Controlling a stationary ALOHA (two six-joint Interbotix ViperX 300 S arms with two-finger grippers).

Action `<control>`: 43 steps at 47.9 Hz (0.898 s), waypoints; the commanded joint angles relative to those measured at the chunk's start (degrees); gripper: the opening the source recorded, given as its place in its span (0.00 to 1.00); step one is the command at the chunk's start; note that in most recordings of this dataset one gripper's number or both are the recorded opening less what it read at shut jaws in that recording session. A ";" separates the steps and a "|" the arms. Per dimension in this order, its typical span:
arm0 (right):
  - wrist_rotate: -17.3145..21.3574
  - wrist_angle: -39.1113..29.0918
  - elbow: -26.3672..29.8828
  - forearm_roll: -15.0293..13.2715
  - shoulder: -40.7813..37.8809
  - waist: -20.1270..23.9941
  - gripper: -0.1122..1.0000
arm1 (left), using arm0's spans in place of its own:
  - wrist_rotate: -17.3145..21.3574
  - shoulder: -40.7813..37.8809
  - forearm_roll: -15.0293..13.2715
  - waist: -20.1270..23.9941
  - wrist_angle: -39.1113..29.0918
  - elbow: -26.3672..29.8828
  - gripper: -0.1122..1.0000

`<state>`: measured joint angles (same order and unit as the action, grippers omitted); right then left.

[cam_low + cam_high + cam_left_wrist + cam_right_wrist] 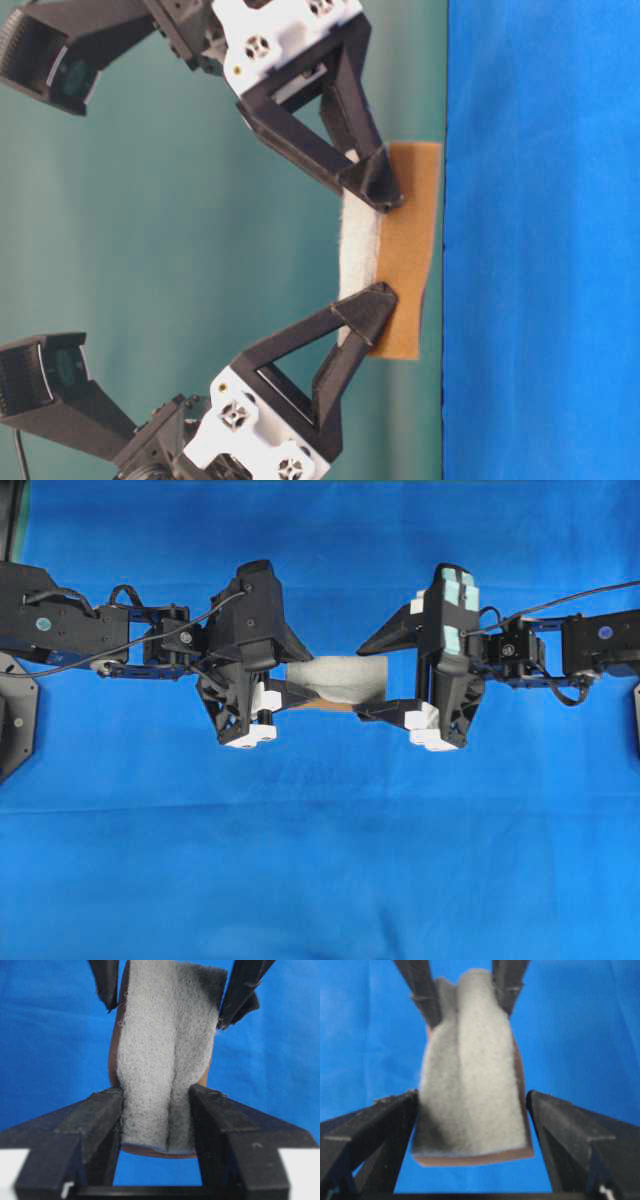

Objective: Hand over the sponge with the left arm and wipe it with the right arm.
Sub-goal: 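Move the open right gripper to the sponge's right end and grasp it, then open the left gripper and retract it, leaving sponge in right gripper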

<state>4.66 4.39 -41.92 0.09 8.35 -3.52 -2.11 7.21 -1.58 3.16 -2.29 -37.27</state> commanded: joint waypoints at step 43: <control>-0.79 -2.46 2.55 -1.32 -0.88 -0.53 0.29 | 0.09 0.70 0.00 0.00 2.72 0.79 0.32</control>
<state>3.87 1.85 -40.43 -1.14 6.68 -3.96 -2.11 7.21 -1.58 3.34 -0.97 -37.35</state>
